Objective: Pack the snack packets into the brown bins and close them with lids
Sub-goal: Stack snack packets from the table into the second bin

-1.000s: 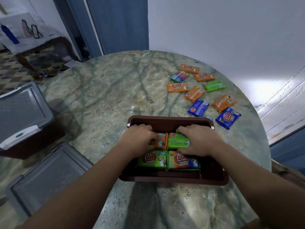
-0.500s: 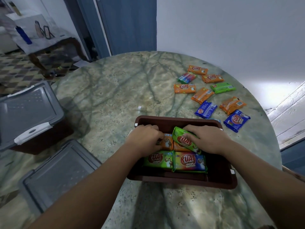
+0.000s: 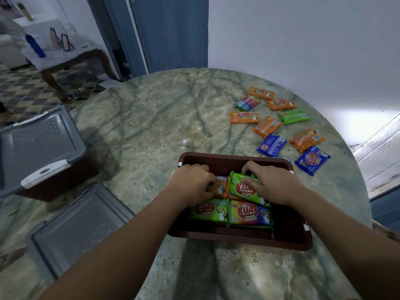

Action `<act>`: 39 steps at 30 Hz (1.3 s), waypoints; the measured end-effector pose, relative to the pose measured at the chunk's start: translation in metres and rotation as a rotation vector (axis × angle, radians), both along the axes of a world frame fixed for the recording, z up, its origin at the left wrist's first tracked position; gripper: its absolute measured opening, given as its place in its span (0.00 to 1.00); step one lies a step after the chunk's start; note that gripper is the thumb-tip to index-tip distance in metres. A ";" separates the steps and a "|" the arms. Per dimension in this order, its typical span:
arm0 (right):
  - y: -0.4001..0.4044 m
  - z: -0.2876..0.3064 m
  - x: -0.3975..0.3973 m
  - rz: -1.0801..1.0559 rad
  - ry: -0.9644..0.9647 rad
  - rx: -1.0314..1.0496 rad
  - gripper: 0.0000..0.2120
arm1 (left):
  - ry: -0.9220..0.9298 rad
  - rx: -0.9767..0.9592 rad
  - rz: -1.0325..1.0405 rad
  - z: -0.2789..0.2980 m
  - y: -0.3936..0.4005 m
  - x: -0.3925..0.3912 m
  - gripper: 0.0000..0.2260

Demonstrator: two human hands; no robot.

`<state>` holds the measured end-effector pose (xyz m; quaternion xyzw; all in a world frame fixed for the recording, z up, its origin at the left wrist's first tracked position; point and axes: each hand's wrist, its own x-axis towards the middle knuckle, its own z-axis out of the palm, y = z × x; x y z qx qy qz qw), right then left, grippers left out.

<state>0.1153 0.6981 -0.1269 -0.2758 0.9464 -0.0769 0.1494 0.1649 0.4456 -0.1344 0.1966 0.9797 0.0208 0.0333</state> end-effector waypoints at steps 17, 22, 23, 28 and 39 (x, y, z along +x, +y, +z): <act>0.001 -0.007 0.000 0.086 0.033 0.078 0.33 | -0.018 -0.015 0.007 0.000 0.000 -0.001 0.16; 0.002 -0.009 0.001 0.143 0.071 0.124 0.39 | -0.008 -0.024 -0.007 -0.002 -0.001 -0.002 0.16; 0.002 -0.009 0.002 0.148 0.078 0.130 0.39 | -0.007 -0.024 -0.006 -0.002 -0.002 -0.002 0.16; 0.002 -0.007 0.004 0.173 0.126 0.122 0.39 | -0.009 -0.018 0.006 -0.003 -0.001 -0.002 0.19; 0.006 -0.009 0.009 -0.230 0.389 0.021 0.26 | 0.109 0.229 0.596 -0.006 -0.002 -0.001 0.32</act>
